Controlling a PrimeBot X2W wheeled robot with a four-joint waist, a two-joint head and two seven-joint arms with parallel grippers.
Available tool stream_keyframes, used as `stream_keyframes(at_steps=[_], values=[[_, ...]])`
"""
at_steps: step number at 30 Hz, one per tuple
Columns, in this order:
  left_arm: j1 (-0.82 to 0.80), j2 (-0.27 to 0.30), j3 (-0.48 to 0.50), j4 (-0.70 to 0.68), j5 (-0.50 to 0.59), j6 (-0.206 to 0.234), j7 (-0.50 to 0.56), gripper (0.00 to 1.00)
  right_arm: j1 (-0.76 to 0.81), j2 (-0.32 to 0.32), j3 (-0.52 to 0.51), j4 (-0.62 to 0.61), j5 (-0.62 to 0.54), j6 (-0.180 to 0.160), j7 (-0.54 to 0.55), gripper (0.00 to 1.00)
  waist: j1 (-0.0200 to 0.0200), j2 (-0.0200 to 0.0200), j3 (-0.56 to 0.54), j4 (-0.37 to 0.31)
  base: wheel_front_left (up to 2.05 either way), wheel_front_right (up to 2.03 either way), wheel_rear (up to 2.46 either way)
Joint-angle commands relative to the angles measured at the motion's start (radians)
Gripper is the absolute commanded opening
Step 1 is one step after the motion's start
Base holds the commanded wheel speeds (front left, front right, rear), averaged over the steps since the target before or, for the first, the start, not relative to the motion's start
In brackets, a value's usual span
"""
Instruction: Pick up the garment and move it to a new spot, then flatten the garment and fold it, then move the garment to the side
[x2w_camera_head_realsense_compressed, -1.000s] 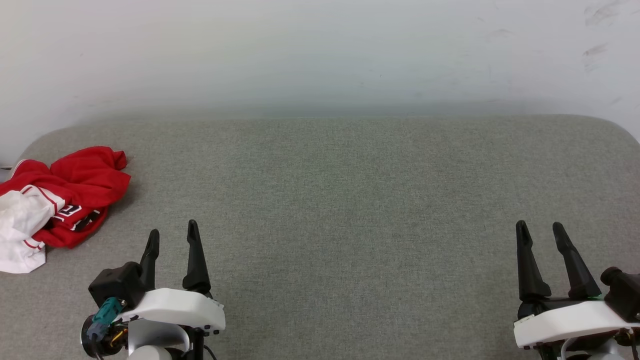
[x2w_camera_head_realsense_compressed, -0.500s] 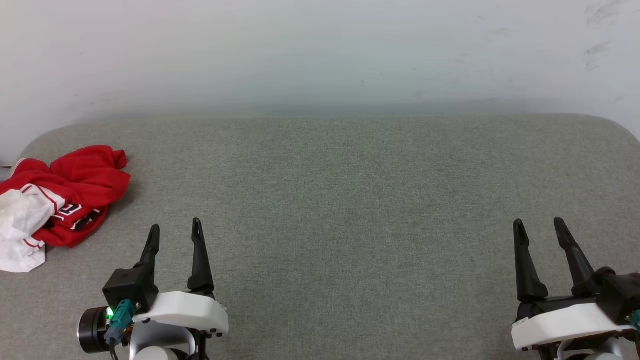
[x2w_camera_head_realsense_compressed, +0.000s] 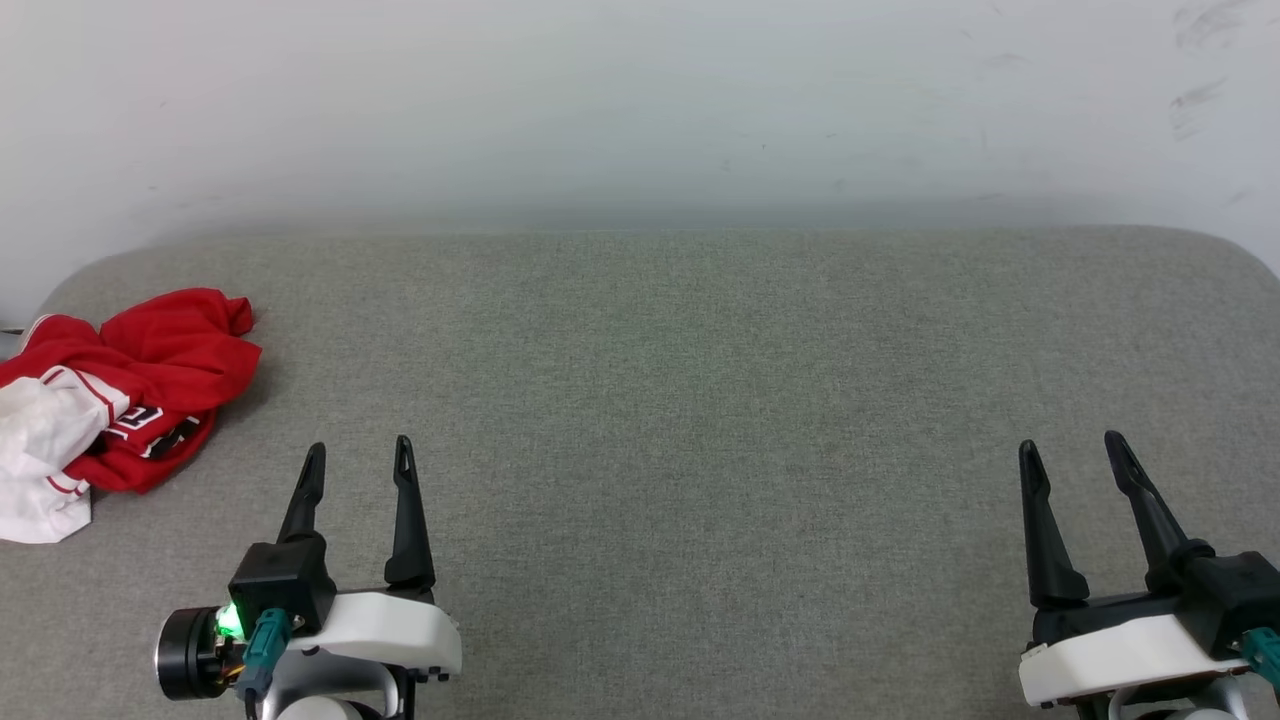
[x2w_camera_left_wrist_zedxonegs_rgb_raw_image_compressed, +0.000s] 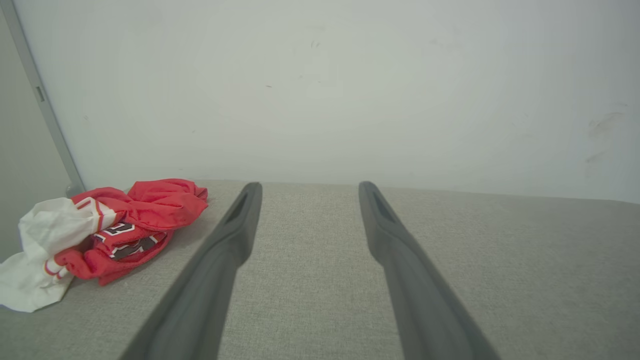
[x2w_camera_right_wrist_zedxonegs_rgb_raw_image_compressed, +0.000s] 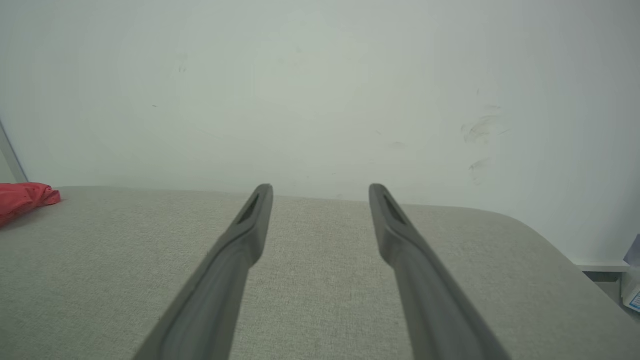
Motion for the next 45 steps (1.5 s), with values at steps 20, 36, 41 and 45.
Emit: stream_keyframes(at_steps=[20,36,41,45], values=[[0.013,-0.029,0.055,0.033,0.071,-0.07,-0.03,1.0,0.015,0.001,-0.028,0.031,0.108,-0.001,-0.029,1.0,0.0,0.0,0.0,0.003,0.0,0.0,0.0],[0.016,-0.037,0.08,0.075,0.068,-0.095,-0.029,1.0,0.023,0.001,0.01,0.039,0.164,-0.001,-0.029,1.0,0.0,0.0,-0.005,0.005,0.0,0.0,0.0],[0.011,-0.038,0.077,0.084,0.063,-0.091,-0.029,1.0,0.025,0.001,0.013,0.047,0.151,-0.001,-0.029,1.0,0.0,0.0,-0.006,0.005,0.0,0.0,0.0],[0.009,-0.038,0.073,0.088,0.061,-0.087,-0.029,1.0,0.026,0.001,0.014,0.052,0.135,-0.001,-0.029,1.0,0.0,0.0,-0.008,0.006,0.0,0.0,0.0]])
